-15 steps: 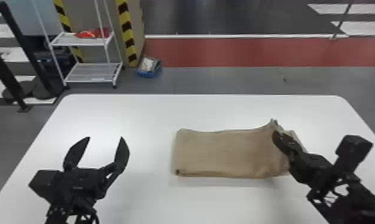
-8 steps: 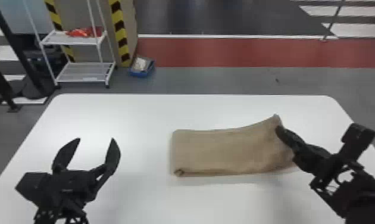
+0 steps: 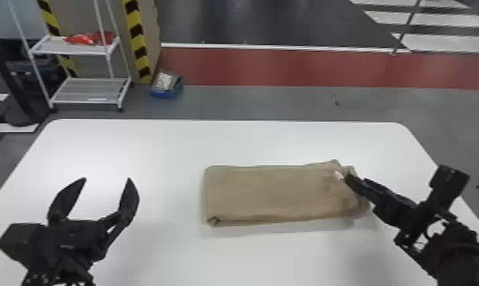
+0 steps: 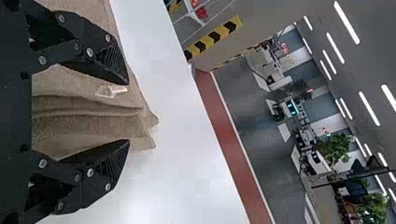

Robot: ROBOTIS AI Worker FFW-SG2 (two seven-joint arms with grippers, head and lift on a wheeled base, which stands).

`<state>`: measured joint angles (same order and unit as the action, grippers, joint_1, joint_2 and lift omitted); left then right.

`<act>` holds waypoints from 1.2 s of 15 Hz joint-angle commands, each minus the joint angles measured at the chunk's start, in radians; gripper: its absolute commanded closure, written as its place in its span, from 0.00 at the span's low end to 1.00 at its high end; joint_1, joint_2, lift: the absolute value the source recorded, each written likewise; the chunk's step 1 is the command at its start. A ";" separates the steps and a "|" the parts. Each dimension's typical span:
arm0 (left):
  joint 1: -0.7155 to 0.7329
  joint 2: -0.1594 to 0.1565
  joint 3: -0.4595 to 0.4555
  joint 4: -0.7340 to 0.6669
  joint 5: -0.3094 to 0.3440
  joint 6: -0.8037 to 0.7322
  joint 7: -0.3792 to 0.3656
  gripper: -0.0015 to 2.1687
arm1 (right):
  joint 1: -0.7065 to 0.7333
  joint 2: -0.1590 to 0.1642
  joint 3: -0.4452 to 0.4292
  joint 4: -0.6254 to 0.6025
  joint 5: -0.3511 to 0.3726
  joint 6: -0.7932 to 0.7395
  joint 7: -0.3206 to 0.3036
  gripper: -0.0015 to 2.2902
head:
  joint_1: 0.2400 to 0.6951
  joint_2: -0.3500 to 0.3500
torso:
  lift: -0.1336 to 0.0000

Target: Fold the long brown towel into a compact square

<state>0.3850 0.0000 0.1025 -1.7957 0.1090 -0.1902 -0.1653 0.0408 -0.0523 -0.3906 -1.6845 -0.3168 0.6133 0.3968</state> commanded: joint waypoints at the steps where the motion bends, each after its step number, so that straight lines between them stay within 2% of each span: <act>1: -0.006 -0.003 -0.006 0.009 -0.003 0.002 0.000 0.04 | -0.004 -0.020 -0.020 0.006 0.004 0.027 0.008 0.03 | 1.00 0.38 | 0.11; 5: -0.006 -0.003 -0.010 0.013 -0.005 0.002 -0.002 0.04 | -0.038 -0.034 0.041 0.072 0.051 0.027 0.010 0.04 | 1.00 0.35 | 0.11; 8: -0.006 -0.003 -0.007 0.015 -0.005 0.002 -0.002 0.04 | -0.052 -0.032 0.072 0.109 0.087 0.033 0.011 0.13 | 1.00 0.38 | 0.11; 10: -0.006 -0.003 -0.004 0.016 -0.003 0.002 -0.002 0.04 | -0.049 -0.031 0.081 0.108 0.085 0.039 0.020 0.35 | 1.00 0.39 | 0.11; 12: -0.006 -0.003 -0.004 0.019 -0.003 0.002 -0.002 0.04 | -0.041 -0.031 0.070 0.094 0.081 0.076 0.039 0.67 | 1.00 0.41 | 0.11; 13: -0.006 -0.003 -0.004 0.019 -0.003 0.002 -0.002 0.04 | -0.032 -0.031 0.062 0.083 0.074 0.086 0.045 0.75 | 1.00 0.42 | 0.11; 16: -0.008 -0.003 -0.006 0.019 -0.003 -0.001 -0.002 0.04 | -0.009 -0.029 0.026 0.012 0.028 0.095 0.045 0.77 | 1.00 0.41 | 0.11; 18: -0.008 -0.003 -0.004 0.019 -0.003 -0.001 -0.002 0.04 | 0.005 -0.024 -0.005 -0.057 -0.053 0.098 0.045 0.77 | 1.00 0.40 | 0.11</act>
<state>0.3775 0.0000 0.0971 -1.7759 0.1058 -0.1904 -0.1672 0.0378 -0.0803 -0.3738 -1.6944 -0.3173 0.7103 0.4417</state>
